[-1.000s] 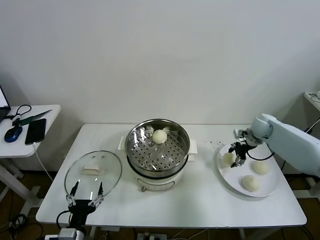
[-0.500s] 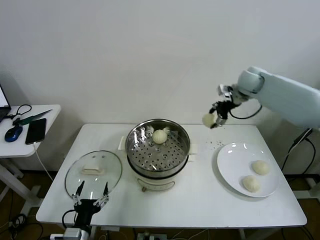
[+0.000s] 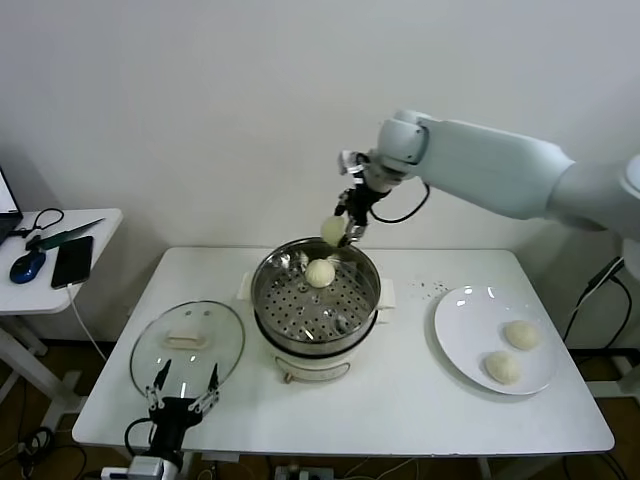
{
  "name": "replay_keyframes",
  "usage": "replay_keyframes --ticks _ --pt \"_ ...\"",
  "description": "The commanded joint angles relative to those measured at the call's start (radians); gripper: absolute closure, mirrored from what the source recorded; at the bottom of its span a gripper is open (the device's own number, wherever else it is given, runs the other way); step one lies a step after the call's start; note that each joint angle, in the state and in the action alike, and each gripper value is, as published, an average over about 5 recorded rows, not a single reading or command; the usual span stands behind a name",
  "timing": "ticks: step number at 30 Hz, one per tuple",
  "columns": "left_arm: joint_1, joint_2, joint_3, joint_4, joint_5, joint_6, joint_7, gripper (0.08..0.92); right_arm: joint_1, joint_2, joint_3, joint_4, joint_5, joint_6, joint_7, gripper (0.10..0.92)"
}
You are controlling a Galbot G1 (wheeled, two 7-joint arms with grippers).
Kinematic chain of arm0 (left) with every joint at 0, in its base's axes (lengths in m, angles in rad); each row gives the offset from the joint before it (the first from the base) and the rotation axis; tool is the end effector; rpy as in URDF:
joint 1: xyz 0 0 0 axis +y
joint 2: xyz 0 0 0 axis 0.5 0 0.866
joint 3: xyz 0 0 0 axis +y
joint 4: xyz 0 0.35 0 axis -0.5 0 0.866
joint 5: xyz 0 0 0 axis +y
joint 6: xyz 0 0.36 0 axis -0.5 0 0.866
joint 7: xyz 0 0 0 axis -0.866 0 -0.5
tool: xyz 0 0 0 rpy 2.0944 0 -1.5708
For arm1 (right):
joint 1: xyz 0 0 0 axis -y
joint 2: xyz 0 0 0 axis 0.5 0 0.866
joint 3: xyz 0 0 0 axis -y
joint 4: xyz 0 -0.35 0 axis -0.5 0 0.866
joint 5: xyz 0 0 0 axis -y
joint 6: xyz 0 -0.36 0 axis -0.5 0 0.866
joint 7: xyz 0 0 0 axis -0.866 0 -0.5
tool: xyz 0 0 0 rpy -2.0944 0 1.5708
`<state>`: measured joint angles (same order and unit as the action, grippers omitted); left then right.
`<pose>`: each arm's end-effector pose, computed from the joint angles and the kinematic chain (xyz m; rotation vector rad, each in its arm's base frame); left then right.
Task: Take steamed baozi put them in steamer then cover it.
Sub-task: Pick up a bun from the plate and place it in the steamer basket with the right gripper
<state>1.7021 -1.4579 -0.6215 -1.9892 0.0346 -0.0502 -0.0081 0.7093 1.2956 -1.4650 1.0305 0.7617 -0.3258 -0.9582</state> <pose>0.1385 0.0549 -0.3571 0.0385 -2.9489 -0.2711 0.6047 0.1261 -0.0139 1.5115 -1.5254 1.3563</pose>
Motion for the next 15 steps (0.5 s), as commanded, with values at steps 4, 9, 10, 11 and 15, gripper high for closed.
replay_keyframes --ticks 4,9,10,11,15 --pt "0.006 0.001 -0.002 -0.003 0.002 -0.003 0.000 0.177 -0.070 0.160 -0.061 -0.005 0.061 -0.043 0.061 0.321" --pt "0.015 0.000 -0.009 -0.005 0.000 -0.004 0.001 0.177 -0.101 0.172 -0.082 -0.004 0.038 -0.046 0.067 0.321" --pt "0.015 0.000 -0.010 -0.005 -0.001 -0.004 0.001 0.177 -0.107 0.173 -0.087 -0.003 0.034 -0.046 0.068 0.321" --pt "0.016 0.000 -0.011 -0.005 -0.001 -0.004 0.001 0.177 -0.112 0.174 -0.091 -0.003 0.031 -0.046 0.071 0.321" --pt "0.015 -0.001 -0.015 -0.005 -0.002 -0.004 0.001 0.177 -0.133 0.178 -0.097 -0.013 0.019 -0.045 0.079 0.321"
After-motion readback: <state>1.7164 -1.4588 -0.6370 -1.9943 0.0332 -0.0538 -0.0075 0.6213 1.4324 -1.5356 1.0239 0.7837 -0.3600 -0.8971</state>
